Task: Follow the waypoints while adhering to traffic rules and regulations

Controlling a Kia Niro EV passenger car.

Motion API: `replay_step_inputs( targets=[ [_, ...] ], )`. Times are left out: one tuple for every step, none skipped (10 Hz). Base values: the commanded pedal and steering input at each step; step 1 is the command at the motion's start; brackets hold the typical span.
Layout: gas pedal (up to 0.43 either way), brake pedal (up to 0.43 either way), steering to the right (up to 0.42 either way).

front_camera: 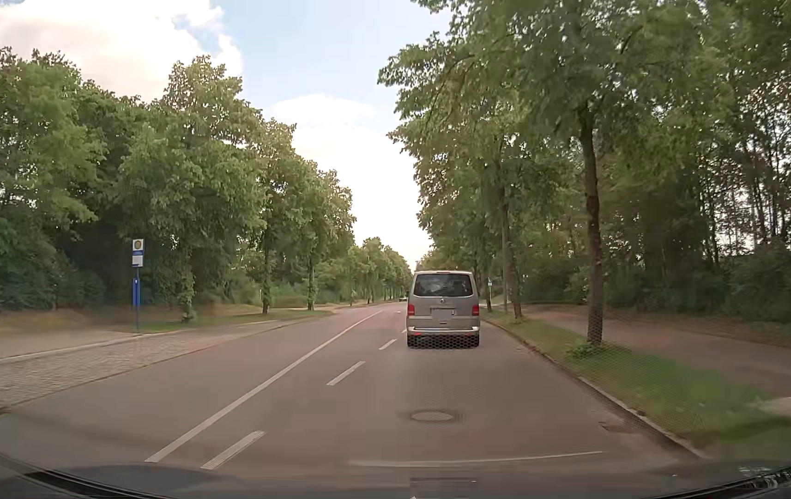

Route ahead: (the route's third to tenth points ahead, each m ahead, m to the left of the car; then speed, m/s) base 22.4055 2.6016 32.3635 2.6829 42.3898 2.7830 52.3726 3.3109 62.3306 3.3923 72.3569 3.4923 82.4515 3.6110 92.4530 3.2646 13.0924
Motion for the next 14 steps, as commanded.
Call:
replay_step_inputs(
  targets=[
    [0.228, 0.012, 0.007],
    [0.228, 0.012, 0.007],
    [0.228, 0.012, 0.007],
    [0.228, 0.012, 0.007],
    [0.228, 0.012, 0.007],
    [0.228, 0.012, 0.007],
    [0.228, 0.012, 0.006],
    [0.228, 0.012, 0.006],
    [0.228, 0.012, 0.006],
    [0.228, 0.012, 0.005],
    [0.228, 0.012, 0.003],
    [0.228, 0.012, 0.003],
    [0.228, 0.012, 0.003],
    [0.228, 0.018, 0.003]
  ],
)
